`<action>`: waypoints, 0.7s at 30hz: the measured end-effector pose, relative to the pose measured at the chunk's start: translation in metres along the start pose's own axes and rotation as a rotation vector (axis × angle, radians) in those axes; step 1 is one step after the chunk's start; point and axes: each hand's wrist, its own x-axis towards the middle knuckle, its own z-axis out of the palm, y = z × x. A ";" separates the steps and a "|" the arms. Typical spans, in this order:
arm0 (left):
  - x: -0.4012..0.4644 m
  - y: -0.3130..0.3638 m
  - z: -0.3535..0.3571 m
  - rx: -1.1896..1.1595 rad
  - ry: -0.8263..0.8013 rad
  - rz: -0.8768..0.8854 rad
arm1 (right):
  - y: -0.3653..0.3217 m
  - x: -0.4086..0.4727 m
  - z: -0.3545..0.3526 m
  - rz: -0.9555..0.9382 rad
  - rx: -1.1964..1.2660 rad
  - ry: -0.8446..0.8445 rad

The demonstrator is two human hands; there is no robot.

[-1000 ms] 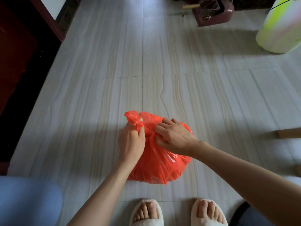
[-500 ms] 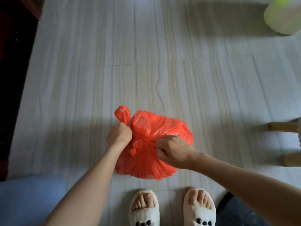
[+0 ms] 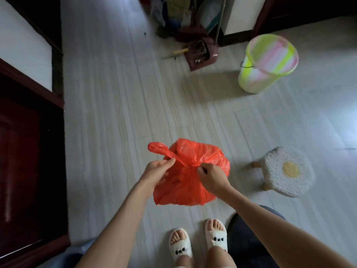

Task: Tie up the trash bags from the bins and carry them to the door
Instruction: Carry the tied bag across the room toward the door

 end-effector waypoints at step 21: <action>-0.084 0.446 0.331 1.077 -0.170 1.032 | -0.038 -0.003 -0.540 0.116 0.108 0.542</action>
